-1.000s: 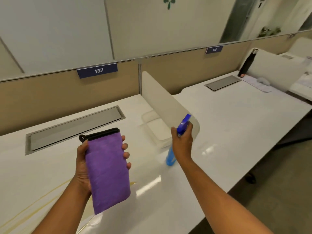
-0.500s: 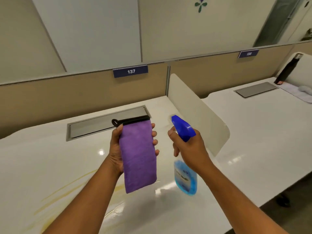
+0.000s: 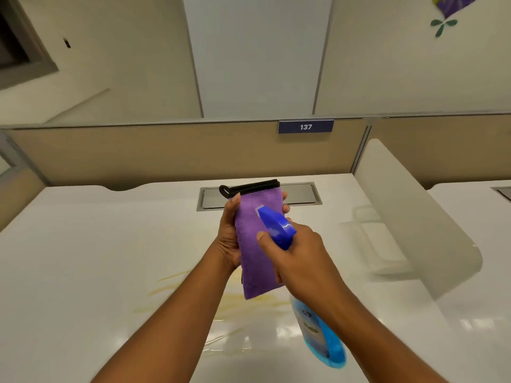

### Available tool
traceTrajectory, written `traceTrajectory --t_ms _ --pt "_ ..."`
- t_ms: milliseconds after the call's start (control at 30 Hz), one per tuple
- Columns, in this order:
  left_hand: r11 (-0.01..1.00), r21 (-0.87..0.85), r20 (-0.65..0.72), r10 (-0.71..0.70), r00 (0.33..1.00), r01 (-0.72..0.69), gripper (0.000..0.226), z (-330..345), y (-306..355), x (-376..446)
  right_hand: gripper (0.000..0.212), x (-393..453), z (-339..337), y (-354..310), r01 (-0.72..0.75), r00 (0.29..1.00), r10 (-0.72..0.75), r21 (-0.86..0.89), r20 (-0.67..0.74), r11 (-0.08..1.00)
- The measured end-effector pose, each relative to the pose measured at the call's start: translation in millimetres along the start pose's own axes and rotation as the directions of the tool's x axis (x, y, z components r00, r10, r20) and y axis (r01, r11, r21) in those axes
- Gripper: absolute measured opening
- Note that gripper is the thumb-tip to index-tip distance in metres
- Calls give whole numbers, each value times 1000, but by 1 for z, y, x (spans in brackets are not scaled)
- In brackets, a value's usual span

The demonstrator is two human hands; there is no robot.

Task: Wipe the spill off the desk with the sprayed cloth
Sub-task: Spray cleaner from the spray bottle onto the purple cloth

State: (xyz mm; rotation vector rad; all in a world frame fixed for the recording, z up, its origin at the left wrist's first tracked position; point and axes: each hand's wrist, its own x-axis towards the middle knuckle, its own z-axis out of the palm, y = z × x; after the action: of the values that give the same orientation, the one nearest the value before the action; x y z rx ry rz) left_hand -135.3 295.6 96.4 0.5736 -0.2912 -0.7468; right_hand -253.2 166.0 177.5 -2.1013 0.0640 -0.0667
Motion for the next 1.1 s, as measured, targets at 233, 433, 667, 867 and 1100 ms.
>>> traceTrajectory --t_ms 233,433,667,867,1100 --pt "996 53 -48 74 996 -71 107 -2 9 -15 39 7 7 -5 -18 1000 18 -26 -10 999" --pt "989 97 -100 120 988 -111 113 -8 20 -20 37 6 -2 -1 -89 995 90 32 -48 996" --pt "995 52 -14 83 996 -82 103 -10 22 -18 33 -18 29 -9 -41 998 40 24 52 999" --pt "992 76 3 101 995 -101 103 -12 28 -21 37 -17 33 -5 -49 999 49 -4 3 999" --pt "985 58 -13 164 986 -163 105 -14 38 -26 34 -15 15 6 -113 992 115 29 -57 993"
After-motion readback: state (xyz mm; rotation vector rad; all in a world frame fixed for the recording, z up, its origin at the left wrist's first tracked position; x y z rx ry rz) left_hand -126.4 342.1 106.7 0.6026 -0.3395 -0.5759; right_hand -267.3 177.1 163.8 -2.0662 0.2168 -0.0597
